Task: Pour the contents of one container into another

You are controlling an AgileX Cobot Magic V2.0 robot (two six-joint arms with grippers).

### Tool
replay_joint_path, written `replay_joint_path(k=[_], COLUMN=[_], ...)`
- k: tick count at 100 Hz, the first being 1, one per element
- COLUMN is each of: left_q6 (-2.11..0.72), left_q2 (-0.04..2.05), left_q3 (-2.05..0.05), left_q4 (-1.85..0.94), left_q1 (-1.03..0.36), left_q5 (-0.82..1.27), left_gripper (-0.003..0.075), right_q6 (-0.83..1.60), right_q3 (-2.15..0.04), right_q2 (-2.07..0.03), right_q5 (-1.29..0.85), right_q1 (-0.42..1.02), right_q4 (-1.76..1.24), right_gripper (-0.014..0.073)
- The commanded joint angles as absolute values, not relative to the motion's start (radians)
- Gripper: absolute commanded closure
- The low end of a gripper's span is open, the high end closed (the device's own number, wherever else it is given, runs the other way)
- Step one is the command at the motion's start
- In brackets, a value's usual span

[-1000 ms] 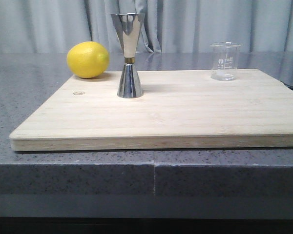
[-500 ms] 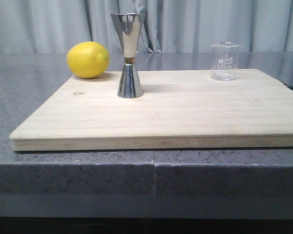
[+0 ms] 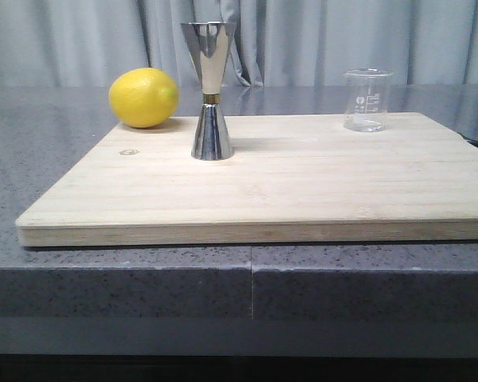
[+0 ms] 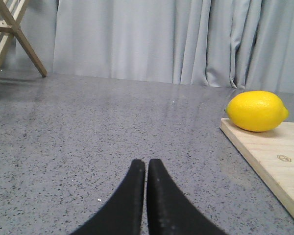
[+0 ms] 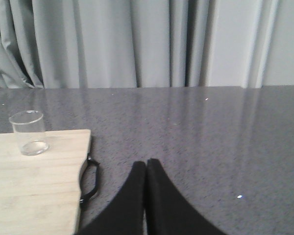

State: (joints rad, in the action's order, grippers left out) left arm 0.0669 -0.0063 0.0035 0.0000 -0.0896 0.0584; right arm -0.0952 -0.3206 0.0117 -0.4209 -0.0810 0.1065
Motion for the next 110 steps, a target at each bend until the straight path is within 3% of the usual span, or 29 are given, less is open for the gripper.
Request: replay_joint_path(k=[1, 25, 54, 83, 110], left_q6=[0.068, 0.068, 0.068, 0.068, 0.068], left_q2=[-0.029, -0.029, -0.029, -0.029, -0.029], left_q3=[0.026, 0.026, 0.026, 0.026, 0.026], left_q4=[0.0, 0.0, 0.0, 0.0, 0.0], left_q1=[-0.096, -0.096, -0.096, -0.096, -0.096], left_q5=[-0.014, -0.014, -0.014, -0.014, -0.014], left_gripper=[0.0741, 0.0741, 0.0741, 0.0741, 0.0741], right_q6=[-0.086, -0.086, -0.086, -0.086, -0.086], right_q3=[-0.294, -0.157, -0.12, 0.036, 0.036], right_q2=[0.011, 0.031, 0.031, 0.031, 0.031], right_q5=[-0.3, -0.249, -0.23, -0.006, -0.04], right_q1=[-0.085, -0.081, 0.026, 0.031, 0.031], right_q4=[0.037, 0.0, 0.072, 0.016, 0.016], right_gripper=[0.0661, 0.0661, 0.0661, 0.0661, 0.0661])
